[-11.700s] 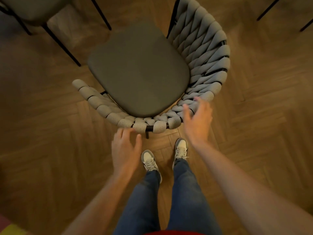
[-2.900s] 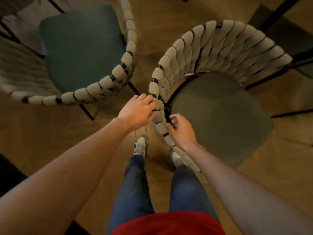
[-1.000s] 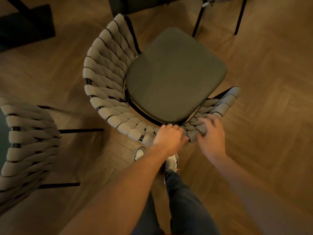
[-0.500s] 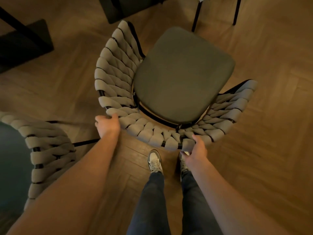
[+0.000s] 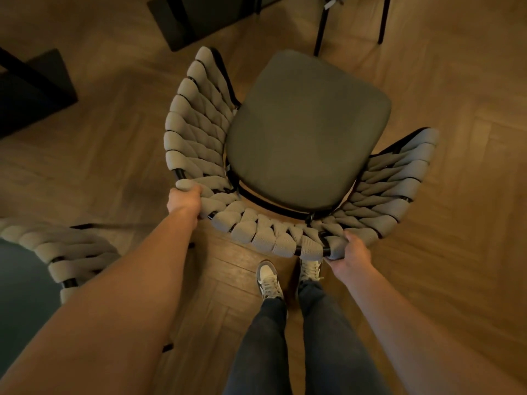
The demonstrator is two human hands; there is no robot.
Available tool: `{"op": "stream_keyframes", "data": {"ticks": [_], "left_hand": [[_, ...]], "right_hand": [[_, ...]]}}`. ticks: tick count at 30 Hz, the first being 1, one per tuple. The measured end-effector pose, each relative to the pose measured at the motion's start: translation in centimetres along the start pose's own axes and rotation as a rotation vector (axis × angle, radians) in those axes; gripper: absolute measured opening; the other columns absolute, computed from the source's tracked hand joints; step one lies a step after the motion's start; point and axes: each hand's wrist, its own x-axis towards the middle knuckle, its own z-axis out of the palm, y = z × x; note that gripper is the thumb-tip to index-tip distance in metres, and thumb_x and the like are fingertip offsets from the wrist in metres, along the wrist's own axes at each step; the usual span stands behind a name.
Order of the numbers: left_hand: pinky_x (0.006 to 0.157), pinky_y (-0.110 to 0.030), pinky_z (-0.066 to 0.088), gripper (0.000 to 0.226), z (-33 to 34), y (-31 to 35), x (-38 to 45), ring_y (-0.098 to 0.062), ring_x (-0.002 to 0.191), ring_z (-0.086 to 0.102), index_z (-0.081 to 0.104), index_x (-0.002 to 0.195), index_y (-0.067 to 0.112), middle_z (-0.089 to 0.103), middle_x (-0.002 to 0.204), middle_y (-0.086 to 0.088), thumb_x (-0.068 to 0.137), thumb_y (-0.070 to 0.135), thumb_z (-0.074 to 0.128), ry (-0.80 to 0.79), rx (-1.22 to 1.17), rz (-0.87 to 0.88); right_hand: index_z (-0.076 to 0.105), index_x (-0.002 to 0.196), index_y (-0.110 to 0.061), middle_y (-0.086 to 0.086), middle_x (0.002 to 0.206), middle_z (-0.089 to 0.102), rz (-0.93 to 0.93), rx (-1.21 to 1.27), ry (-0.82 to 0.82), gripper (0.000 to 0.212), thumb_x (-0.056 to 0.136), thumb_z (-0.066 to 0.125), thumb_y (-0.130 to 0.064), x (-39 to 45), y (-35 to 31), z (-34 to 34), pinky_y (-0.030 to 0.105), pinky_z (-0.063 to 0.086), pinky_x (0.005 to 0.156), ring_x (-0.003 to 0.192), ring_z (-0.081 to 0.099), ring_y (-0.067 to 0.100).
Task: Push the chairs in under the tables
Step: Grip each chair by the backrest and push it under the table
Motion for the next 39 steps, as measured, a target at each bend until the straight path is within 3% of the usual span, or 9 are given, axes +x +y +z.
{"op": "stream_keyframes", "data": {"ticks": [7, 20, 24, 27, 30, 32, 34, 36, 39], "left_hand": [[0.077, -0.047, 0.059, 0.051, 0.2, -0.1, -0.6, -0.029, 0.099, 0.061, 0.048, 0.133, 0.016, 0.059, 0.118, -0.010, 0.090, 0.034, 0.066, 0.019, -0.059, -0.067], [0.081, -0.050, 0.059, 0.050, 3.6, -0.9, -4.1, -0.035, 0.106, 0.063, 0.048, 0.135, 0.009, 0.059, 0.123, -0.016, 0.092, 0.027, 0.066, 0.078, -0.309, -0.268], [0.078, -0.047, 0.060, 0.036, 4.7, -0.5, -6.0, -0.034, 0.085, 0.070, 0.049, 0.113, 0.011, 0.065, 0.102, -0.016, 0.094, 0.038, 0.061, 0.079, -0.208, -0.274], [0.074, -0.043, 0.057, 0.064, 4.8, -1.3, -7.6, -0.030, 0.084, 0.068, 0.052, 0.109, 0.006, 0.066, 0.096, -0.009, 0.086, 0.065, 0.051, 0.204, 0.174, -0.109], [0.073, -0.042, 0.052, 0.039, 5.3, -3.8, -10.7, -0.025, 0.087, 0.060, 0.051, 0.102, 0.014, 0.056, 0.092, -0.001, 0.093, 0.052, 0.052, 0.390, 0.525, 0.428], [0.081, -0.038, 0.051, 0.034, 6.5, -4.5, -12.4, -0.018, 0.092, 0.055, 0.056, 0.103, 0.017, 0.054, 0.097, 0.001, 0.095, 0.049, 0.051, 0.327, 0.738, 0.816], [0.087, -0.039, 0.048, 0.041, 8.1, -5.4, -11.6, -0.021, 0.101, 0.052, 0.059, 0.113, 0.017, 0.056, 0.109, -0.002, 0.094, 0.052, 0.047, 0.197, 0.935, 1.071], [0.093, -0.042, 0.047, 0.053, 9.4, -5.0, -10.4, -0.025, 0.108, 0.053, 0.058, 0.122, 0.015, 0.058, 0.116, -0.004, 0.093, 0.056, 0.043, 0.098, 1.046, 1.137], [0.091, -0.040, 0.048, 0.058, 10.5, -4.4, -9.3, -0.023, 0.105, 0.055, 0.057, 0.125, 0.016, 0.061, 0.113, 0.000, 0.093, 0.060, 0.038, 0.068, 1.086, 1.178]], "right_hand": [[0.035, 0.148, -0.017, 0.017, 0.129, 0.055, -0.049, -0.117, -0.041, 0.054, 0.098, 0.057, -0.011, 0.3, -4.0, 2.5, 0.055, 0.053, 0.082, 0.112, 0.061, 0.038], [0.041, 0.145, -0.016, 0.018, 0.139, 0.052, -0.172, -0.369, -0.180, 0.057, 0.094, 0.066, -0.020, 3.4, -14.0, 9.6, 0.058, 0.053, 0.089, 0.119, 0.057, 0.039], [0.043, 0.143, -0.017, 0.014, 0.132, 0.057, -0.182, -0.351, -0.244, 0.054, 0.093, 0.065, -0.017, 3.8, -16.0, 11.6, 0.056, 0.054, 0.087, 0.113, 0.061, 0.035], [0.038, 0.146, -0.018, 0.012, 0.139, 0.051, -0.490, -0.460, -0.189, 0.061, 0.092, 0.066, -0.017, 2.4, -16.1, 11.6, 0.047, 0.048, 0.101, 0.122, 0.055, 0.030], [0.039, 0.145, -0.018, 0.004, 0.146, 0.043, -1.246, -0.840, -0.260, 0.056, 0.095, 0.062, -0.019, -0.7, -13.7, 9.3, 0.033, 0.031, 0.113, 0.138, 0.039, 0.018], [0.043, 0.144, -0.018, 0.001, 0.149, 0.043, -1.561, -1.182, -0.495, 0.049, 0.097, 0.057, -0.027, -1.0, -11.2, 7.2, 0.042, 0.023, 0.119, 0.144, 0.031, 0.015], [0.048, 0.141, -0.022, -0.002, 0.146, 0.048, -1.668, -1.567, -0.669, 0.048, 0.098, 0.045, -0.043, 0.3, -9.1, 5.9, 0.053, 0.016, 0.121, 0.145, 0.030, 0.015], [0.053, 0.136, -0.025, -0.004, 0.136, 0.057, -1.757, -1.840, -0.690, 0.051, 0.096, 0.041, -0.053, 1.9, -8.3, 5.5, 0.054, 0.013, 0.120, 0.138, 0.041, 0.018], [0.057, 0.130, -0.026, -0.006, 0.124, 0.061, -1.844, -1.949, -0.680, 0.050, 0.096, 0.040, -0.059, 2.9, -8.8, 6.2, 0.046, 0.021, 0.116, 0.121, 0.053, 0.020]]}}
